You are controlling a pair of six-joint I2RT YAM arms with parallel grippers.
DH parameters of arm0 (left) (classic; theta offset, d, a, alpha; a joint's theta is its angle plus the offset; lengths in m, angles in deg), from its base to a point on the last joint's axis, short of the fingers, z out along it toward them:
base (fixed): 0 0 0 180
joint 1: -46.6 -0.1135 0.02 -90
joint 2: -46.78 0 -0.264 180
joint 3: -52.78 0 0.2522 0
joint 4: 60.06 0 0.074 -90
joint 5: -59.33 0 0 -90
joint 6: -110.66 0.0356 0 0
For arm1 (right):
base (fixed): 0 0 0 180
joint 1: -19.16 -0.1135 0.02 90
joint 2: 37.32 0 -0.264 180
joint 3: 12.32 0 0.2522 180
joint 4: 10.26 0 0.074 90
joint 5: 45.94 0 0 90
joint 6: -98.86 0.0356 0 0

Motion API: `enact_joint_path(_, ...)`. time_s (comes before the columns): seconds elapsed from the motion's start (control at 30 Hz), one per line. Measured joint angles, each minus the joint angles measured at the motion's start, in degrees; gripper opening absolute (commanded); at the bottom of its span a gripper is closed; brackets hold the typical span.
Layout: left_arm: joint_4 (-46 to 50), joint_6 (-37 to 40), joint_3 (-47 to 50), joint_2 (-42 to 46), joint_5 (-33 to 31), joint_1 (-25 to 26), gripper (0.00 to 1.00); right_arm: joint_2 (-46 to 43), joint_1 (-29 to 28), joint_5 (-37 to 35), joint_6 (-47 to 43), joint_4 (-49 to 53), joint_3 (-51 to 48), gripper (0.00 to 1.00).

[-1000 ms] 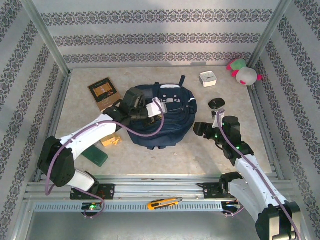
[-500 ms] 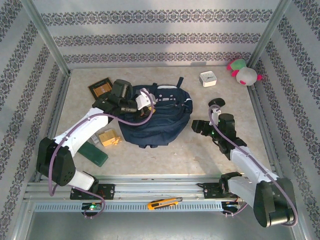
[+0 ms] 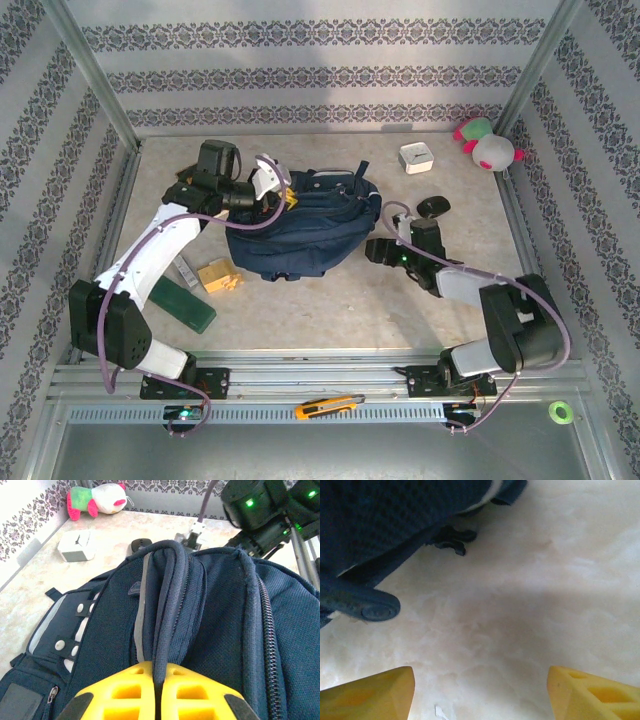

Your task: Pack the student bag

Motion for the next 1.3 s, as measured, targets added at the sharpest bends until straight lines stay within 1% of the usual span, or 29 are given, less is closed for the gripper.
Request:
enact_joint_path(0.1, 0.9, 0.0, -0.6, -0.5, 1.0, -0.6, 0.00, 2.1, -0.5, 1.3, -2.8, -2.1, 1.9, 0.69)
enact_joint_path(0.17, 1.6, 0.0, -0.9, -0.6, 1.4, -0.8, 0.00, 2.3, -0.5, 2.3, -5.2, -3.7, 2.6, 0.63)
enact_joint_path(0.33, 1.7, 0.0, -1.0, -0.9, 1.5, -0.8, 0.00, 2.2, -0.5, 5.7, -10.6, -7.6, 2.4, 0.35)
enact_joint_path(0.4, 1.7, 0.0, -1.0, -1.0, 1.2, -0.8, 0.00, 1.5, -0.5, 7.0, -11.8, -8.7, 1.7, 0.16)
enact_joint_path(0.43, 1.7, 0.0, -1.0, -1.0, 0.8, -0.8, 0.00, 0.8, -0.5, 7.5, -12.2, -9.0, 1.1, 0.09)
enact_joint_path(0.5, 1.6, -0.2, -1.0, -1.0, 0.0, -0.8, 0.00, 0.1, -0.5, 8.2, -12.8, -9.2, 0.4, 0.05)
enact_joint_path(0.63, 1.5, -0.7, -1.0, -1.0, -1.1, -0.8, 0.00, -1.4, -0.5, 9.3, -13.2, -9.5, -0.8, 0.00)
enact_joint_path(0.67, 1.1, -1.3, -1.0, -1.0, -2.0, -0.7, 0.00, -2.3, -0.5, 9.6, -13.1, -9.4, -1.4, 0.00)
enact_joint_path(0.8, -1.5, -2.9, 0.0, -0.7, -8.0, 0.4, 0.00, -8.9, -0.5, 11.5, -13.1, -5.2, -2.7, 0.00)
enact_joint_path(0.93, -4.1, -3.8, 1.7, 0.0, -14.9, 3.0, 0.00, -14.5, -0.9, 13.3, -12.8, -1.8, -2.7, 0.00)
enact_joint_path(1.0, -5.1, -4.2, 2.7, 0.3, -17.3, 4.5, 0.00, -16.9, -1.5, 14.1, -12.5, 0.3, -2.7, 0.00)
enact_joint_path(1.17, -7.7, -5.9, 5.2, 1.0, -20.7, 6.7, 0.00, -21.2, -3.2, 15.7, -11.8, 5.0, -2.7, 0.00)
enact_joint_path(1.3, -11.2, -9.2, 7.6, 1.4, -24.7, 9.7, 0.00, -23.5, -6.9, 16.1, -10.9, 8.7, -2.2, 0.00)
